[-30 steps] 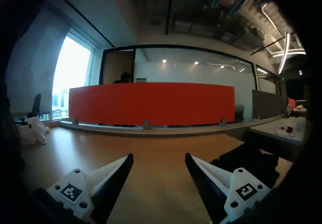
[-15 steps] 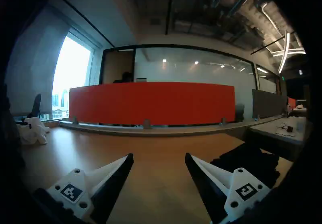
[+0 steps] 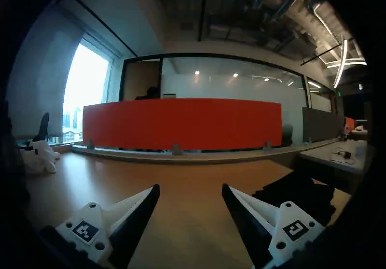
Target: Fold towel
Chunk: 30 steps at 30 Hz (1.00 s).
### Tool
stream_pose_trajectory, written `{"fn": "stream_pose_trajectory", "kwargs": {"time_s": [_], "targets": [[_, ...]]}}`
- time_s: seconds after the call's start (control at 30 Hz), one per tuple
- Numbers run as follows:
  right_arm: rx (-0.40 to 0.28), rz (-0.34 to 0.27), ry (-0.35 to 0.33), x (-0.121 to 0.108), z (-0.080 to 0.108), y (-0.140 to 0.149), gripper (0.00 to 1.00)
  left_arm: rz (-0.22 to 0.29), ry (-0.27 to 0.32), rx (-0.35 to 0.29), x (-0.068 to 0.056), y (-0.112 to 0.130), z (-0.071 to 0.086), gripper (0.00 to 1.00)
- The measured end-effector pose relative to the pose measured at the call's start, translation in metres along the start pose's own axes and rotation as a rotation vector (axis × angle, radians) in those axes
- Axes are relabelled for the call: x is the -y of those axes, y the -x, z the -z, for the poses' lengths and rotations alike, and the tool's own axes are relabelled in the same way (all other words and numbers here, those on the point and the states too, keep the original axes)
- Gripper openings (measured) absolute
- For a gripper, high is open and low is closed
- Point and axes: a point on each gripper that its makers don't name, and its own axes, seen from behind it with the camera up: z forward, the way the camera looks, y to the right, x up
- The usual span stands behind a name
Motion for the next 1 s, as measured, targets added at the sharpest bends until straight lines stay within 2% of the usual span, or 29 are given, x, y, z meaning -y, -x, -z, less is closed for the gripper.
{"fn": "stream_pose_trajectory", "kwargs": {"time_s": [1.0], "targets": [[0.000,0.000,0.000,-0.0005,-0.0016,-0.0005,1.00,0.002,0.000,-0.001,-0.0009,0.0018,-0.0004,0.96]]}}
